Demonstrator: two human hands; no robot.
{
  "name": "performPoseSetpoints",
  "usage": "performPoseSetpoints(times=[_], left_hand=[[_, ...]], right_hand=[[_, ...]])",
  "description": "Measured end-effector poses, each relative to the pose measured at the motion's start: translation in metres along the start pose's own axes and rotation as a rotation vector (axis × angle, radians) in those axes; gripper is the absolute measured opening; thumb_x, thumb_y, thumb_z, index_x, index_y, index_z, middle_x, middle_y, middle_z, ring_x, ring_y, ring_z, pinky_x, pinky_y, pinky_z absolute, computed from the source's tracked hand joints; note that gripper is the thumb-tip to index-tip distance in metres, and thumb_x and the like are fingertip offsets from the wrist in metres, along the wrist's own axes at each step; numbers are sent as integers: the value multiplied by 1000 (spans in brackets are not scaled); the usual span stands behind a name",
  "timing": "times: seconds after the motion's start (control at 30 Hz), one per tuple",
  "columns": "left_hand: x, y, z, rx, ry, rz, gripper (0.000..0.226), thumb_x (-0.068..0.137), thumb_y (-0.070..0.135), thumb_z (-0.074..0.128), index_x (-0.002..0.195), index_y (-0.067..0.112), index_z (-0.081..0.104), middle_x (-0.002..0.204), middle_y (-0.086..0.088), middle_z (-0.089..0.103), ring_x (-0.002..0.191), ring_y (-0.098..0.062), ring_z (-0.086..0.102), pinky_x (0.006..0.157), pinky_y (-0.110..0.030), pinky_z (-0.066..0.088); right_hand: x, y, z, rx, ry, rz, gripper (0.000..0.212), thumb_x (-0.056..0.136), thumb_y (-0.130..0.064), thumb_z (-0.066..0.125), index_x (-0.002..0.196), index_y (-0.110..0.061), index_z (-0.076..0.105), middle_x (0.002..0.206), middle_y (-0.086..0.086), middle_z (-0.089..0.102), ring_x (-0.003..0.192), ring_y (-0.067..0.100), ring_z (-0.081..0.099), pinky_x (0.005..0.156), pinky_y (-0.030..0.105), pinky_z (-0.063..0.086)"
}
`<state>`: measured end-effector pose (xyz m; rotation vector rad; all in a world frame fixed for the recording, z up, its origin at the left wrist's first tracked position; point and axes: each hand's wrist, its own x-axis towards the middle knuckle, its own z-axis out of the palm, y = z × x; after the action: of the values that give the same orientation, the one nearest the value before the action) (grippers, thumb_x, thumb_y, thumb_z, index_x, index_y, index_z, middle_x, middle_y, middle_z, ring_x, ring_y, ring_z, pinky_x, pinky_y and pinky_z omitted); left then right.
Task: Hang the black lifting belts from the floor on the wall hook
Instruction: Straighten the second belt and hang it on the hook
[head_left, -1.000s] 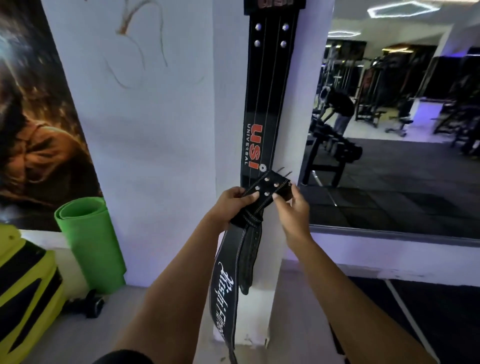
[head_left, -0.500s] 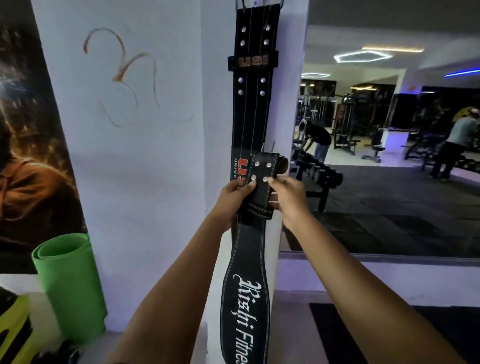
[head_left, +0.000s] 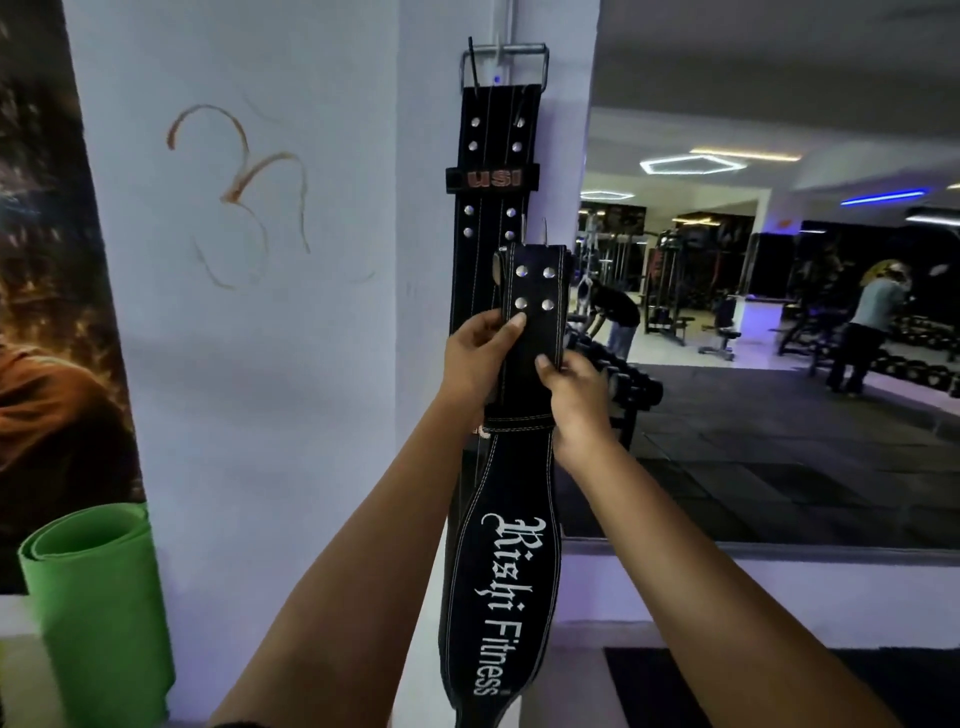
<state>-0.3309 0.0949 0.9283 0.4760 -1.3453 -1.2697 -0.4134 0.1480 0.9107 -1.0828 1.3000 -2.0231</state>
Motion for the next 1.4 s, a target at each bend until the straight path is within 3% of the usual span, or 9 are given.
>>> performPoseSetpoints(times=[0.23, 0.37, 0.43, 0.57, 0.8, 0.93, 1.1, 1.23, 1.4], left_hand=[[-34, -29, -26, 173, -270, -94, 44, 85, 47, 57, 116, 16, 62, 115, -7, 69, 108, -20, 66, 96, -38, 51], [-42, -30, -21, 101, -293, -124, 21, 89, 23, 61, 101, 7, 66, 100, -14, 72, 94, -30, 69, 87, -40, 56], [-36, -20, -11, 51, -220, -82, 9, 89, 11, 59, 92, 11, 68, 90, -8, 72, 82, -21, 70, 79, -31, 59], [-34, -16, -7, 35, -216, -62, 10, 90, 10, 58, 90, 13, 68, 84, -5, 72, 76, -17, 70, 74, -28, 59], [-57, -48, -38, 231, -379, -217, 16, 87, 21, 63, 98, 9, 65, 98, -15, 73, 89, -28, 71, 83, -38, 58], [-34, -16, -22, 148, -338, -136, 14, 89, 23, 60, 91, 11, 67, 82, -5, 75, 79, -21, 71, 79, -35, 59], [-38, -23, -22, 193, -366, -154, 25, 86, 21, 65, 107, 7, 63, 95, -10, 74, 89, -27, 71, 82, -39, 58], [-50, -42, -36, 179, -413, -267, 18, 83, 14, 68, 101, 11, 66, 97, -10, 74, 92, -26, 71, 82, -35, 58], [-30, -20, -25, 150, -371, -193, 17, 85, 16, 66, 99, 6, 67, 91, -9, 74, 85, -25, 72, 80, -38, 59]], right_hand=[[18, -40, -4, 40, -4, -26, 25, 88, -12, 58, 112, -8, 62, 98, -1, 63, 97, 14, 55, 88, 27, 40], [21, -47, -3, 43, -6, -53, 18, 88, -11, 58, 105, -11, 65, 98, -2, 64, 96, 12, 56, 85, 25, 39], [23, -48, -2, 50, -18, -68, 12, 87, -8, 58, 88, -17, 66, 90, -2, 66, 90, 13, 58, 77, 23, 45], [24, -51, -2, 76, -34, -74, 21, 86, -5, 59, 77, -23, 63, 82, -7, 64, 78, 7, 58, 63, 15, 46], [27, -68, -3, 119, -7, -68, 28, 86, -4, 59, 113, -4, 62, 96, -4, 63, 103, 12, 52, 94, 25, 32], [34, -86, 0, 154, 3, -84, 39, 86, -6, 60, 124, -5, 55, 118, 2, 60, 106, 11, 49, 99, 26, 28], [41, -108, 1, 144, 9, -113, 32, 84, -7, 62, 117, -7, 61, 119, 5, 61, 105, 11, 51, 100, 29, 30], [42, -112, -1, 146, -1, -103, 31, 85, -6, 61, 116, -7, 61, 112, 2, 61, 103, 11, 51, 98, 28, 31], [43, -123, 0, 144, -9, -137, 32, 86, -5, 60, 118, -5, 60, 111, 4, 61, 99, 10, 52, 93, 24, 33]])
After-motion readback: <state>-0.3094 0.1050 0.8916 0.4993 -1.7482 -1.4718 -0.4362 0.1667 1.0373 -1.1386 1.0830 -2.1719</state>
